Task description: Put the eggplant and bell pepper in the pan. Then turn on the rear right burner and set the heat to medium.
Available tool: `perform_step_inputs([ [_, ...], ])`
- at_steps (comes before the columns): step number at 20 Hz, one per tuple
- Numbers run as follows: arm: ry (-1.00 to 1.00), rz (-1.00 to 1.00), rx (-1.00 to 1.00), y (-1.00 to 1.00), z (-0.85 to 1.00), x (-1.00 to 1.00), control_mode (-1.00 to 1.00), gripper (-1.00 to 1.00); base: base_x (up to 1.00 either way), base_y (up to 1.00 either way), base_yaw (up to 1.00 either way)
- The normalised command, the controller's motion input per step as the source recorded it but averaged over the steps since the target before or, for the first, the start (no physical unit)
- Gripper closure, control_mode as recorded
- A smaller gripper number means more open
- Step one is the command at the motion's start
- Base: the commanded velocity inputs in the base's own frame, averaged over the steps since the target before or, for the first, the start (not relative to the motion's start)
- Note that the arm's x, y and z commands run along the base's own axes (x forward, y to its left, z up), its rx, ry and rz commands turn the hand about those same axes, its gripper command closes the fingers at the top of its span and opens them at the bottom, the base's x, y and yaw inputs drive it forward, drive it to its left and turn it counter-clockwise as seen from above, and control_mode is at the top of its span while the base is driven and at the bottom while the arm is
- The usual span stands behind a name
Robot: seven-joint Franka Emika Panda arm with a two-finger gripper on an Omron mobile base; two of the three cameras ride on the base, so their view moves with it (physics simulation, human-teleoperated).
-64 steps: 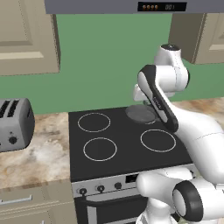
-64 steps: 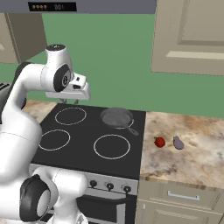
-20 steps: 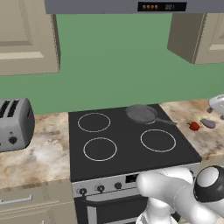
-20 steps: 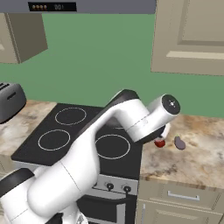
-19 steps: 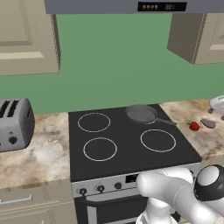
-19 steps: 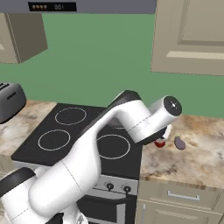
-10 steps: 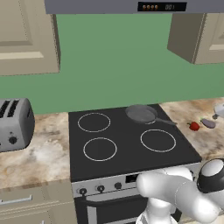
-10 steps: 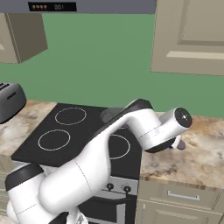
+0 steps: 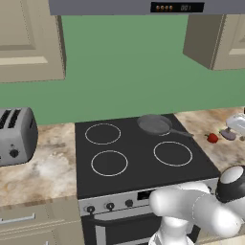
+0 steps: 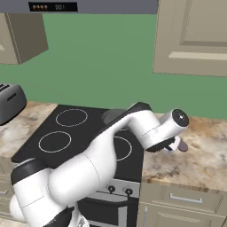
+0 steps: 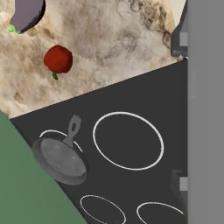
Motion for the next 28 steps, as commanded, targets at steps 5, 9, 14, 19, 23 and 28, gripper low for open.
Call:
perform_step_inputs([
  [5,0.04,-0.03,0.00,-0.03,-0.31,0.26,-1.00,-1.00,0.00,0.00,0.00],
  [9,0.04,-0.02,0.00,-0.07,-0.28,0.21,-1.00,-1.00,0.00,0.00,0.00],
  [14,0.06,-0.03,0.00,-0.01,-0.20,0.29,-1.00,-1.00,0.00,0.00,0.00],
  [19,0.06,0.00,0.00,-0.08,-0.18,0.25,-1.00,-1.00,0.00,0.00,0.00],
  [23,0.05,0.00,0.00,-0.05,-0.11,0.25,-1.00,-1.00,0.00,0.00,0.00],
  [28,0.05,0.00,0.00,-0.07,-0.05,0.28,-1.00,-1.00,0.00,0.00,0.00],
])
